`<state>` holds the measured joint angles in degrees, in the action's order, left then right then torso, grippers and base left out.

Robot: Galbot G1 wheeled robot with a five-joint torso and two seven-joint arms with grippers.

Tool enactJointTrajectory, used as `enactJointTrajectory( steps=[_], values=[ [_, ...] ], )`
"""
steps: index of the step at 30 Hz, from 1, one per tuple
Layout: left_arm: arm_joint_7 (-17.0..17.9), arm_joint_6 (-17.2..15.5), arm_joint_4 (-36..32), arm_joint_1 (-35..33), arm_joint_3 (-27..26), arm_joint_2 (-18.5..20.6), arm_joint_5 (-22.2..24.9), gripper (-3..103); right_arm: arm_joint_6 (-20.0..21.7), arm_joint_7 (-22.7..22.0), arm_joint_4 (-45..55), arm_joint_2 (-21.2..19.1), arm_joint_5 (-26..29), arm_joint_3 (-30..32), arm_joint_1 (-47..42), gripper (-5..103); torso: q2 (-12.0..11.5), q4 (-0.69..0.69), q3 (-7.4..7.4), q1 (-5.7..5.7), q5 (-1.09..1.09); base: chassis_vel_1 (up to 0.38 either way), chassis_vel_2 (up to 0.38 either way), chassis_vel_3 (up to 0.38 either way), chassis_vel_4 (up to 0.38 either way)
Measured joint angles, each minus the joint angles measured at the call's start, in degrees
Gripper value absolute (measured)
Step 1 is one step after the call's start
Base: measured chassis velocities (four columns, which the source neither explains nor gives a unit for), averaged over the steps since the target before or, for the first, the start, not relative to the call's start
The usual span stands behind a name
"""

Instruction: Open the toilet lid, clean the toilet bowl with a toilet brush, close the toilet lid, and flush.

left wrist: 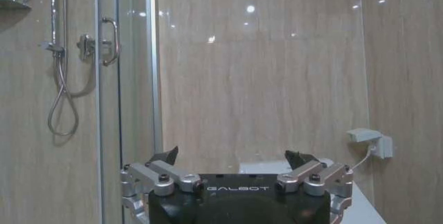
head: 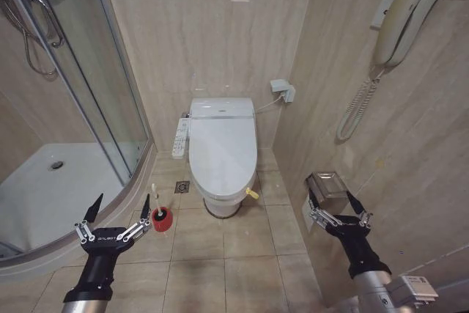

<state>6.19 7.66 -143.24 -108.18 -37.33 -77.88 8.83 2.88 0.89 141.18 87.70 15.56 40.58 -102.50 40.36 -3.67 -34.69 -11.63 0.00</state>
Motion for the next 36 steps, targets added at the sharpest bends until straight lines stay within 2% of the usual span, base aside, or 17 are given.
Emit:
enactJointTrajectory(
  steps=[7, 26, 36],
  values=[
    [0.0, 0.0, 0.0, 0.0, 0.0, 0.0, 0.0, 100, -1.3, 1.4, -0.4, -0.1, 2.0, -0.2, 0.1, 100, 0.0, 0.00, 0.00, 0.00, 0.00, 0.000, 0.000, 0.000, 0.000],
    [0.0, 0.0, 0.0, 0.0, 0.0, 0.0, 0.0, 100, -0.5, 4.7, -0.6, -0.7, 3.4, -0.3, 0.7, 100, 0.0, 0.00, 0.01, 0.01, 0.00, -0.006, 0.007, 0.009, -0.006],
    [0.0, 0.0, 0.0, 0.0, 0.0, 0.0, 0.0, 100, -1.1, 5.1, -0.8, -0.4, 3.3, -0.5, 0.7, 100, 0.0, 0.00, 0.00, -0.01, -0.01, -0.164, 0.149, 0.157, -0.161]
  ],
)
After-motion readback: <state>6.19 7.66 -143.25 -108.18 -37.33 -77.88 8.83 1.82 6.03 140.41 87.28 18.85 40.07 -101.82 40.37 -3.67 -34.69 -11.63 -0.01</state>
